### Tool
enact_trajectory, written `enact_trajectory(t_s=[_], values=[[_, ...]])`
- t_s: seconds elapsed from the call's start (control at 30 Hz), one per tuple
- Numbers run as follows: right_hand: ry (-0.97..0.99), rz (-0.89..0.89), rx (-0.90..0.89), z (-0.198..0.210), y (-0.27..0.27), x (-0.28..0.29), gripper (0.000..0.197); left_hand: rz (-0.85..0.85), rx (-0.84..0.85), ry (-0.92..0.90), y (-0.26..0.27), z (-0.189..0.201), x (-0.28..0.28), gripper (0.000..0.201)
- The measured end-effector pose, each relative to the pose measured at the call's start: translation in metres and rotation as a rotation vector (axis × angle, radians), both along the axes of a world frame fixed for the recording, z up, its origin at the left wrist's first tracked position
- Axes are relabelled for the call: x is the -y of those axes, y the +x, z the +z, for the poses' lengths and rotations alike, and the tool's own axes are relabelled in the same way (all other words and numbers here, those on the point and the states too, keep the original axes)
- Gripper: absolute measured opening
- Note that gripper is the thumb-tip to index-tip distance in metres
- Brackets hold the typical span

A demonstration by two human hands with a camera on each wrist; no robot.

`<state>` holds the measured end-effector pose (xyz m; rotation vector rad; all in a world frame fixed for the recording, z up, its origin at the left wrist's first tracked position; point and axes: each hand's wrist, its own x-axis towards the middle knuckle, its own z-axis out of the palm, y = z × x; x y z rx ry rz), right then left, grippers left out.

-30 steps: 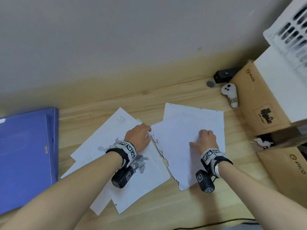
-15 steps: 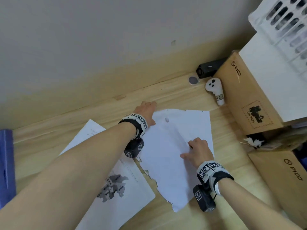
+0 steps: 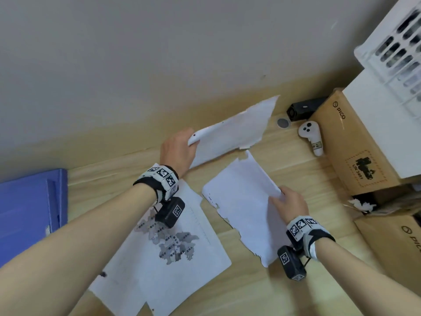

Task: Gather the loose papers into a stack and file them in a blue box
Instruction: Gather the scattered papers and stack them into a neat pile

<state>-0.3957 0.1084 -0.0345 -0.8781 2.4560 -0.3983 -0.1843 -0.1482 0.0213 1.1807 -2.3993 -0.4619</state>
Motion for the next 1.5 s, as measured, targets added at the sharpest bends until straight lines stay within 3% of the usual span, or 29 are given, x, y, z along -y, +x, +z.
enact_trajectory(t_s=[0.07, 0.17, 0.3, 0.43, 0.53, 0.7, 0.87, 0.93, 1.07, 1.2, 1.3, 1.4, 1.5], values=[[-0.015, -0.015, -0.005, 0.008, -0.003, -0.001, 0.014, -0.104, -0.026, -0.077, 0.010, 0.014, -0.011, 0.005], [-0.056, -0.076, -0.020, 0.023, -0.010, -0.005, 0.013, -0.308, 0.020, -0.088, 0.022, 0.015, -0.037, 0.025], [-0.040, -0.159, -0.042, 0.054, -0.027, -0.013, 0.011, -0.545, 0.297, 0.006, 0.037, -0.011, -0.072, 0.020], [-0.101, -0.237, -0.121, 0.086, -0.040, -0.022, 0.010, -0.612, 0.514, 0.142, 0.044, -0.035, -0.100, 0.032], [-0.251, -0.236, -0.163, 0.105, -0.037, -0.020, 0.013, -0.626, 0.570, 0.194, 0.048, -0.045, -0.113, 0.039], [-0.408, -0.034, -0.125, 0.110, -0.001, -0.005, 0.005, -0.649, 0.619, 0.241, 0.062, -0.059, -0.125, 0.032], [-0.337, 0.325, -0.084, 0.056, 0.045, 0.009, 0.013, -0.691, 0.513, 0.158, 0.088, -0.070, -0.129, 0.019], [-0.266, 0.456, -0.060, 0.031, 0.064, 0.009, 0.014, -0.615, 0.417, 0.124, 0.102, -0.068, -0.133, 0.011], [-0.147, 0.585, -0.002, -0.006, 0.095, 0.005, 0.013, -0.254, 0.290, 0.174, 0.130, -0.061, -0.142, 0.012], [0.011, 0.605, 0.087, -0.028, 0.105, -0.002, 0.029, 0.033, 0.382, 0.488, 0.142, -0.057, -0.145, 0.031], [0.033, 0.585, 0.160, -0.026, 0.101, 0.002, 0.037, 0.159, 0.377, 0.667, 0.136, -0.059, -0.144, 0.031], [0.011, 0.596, 0.189, -0.014, 0.085, 0.023, 0.031, 0.312, 0.271, 0.842, 0.127, -0.068, -0.137, 0.029], [-0.035, 0.534, 0.050, -0.008, 0.058, 0.058, 0.030, 0.442, 0.044, 1.006, 0.120, -0.078, -0.128, 0.023]])
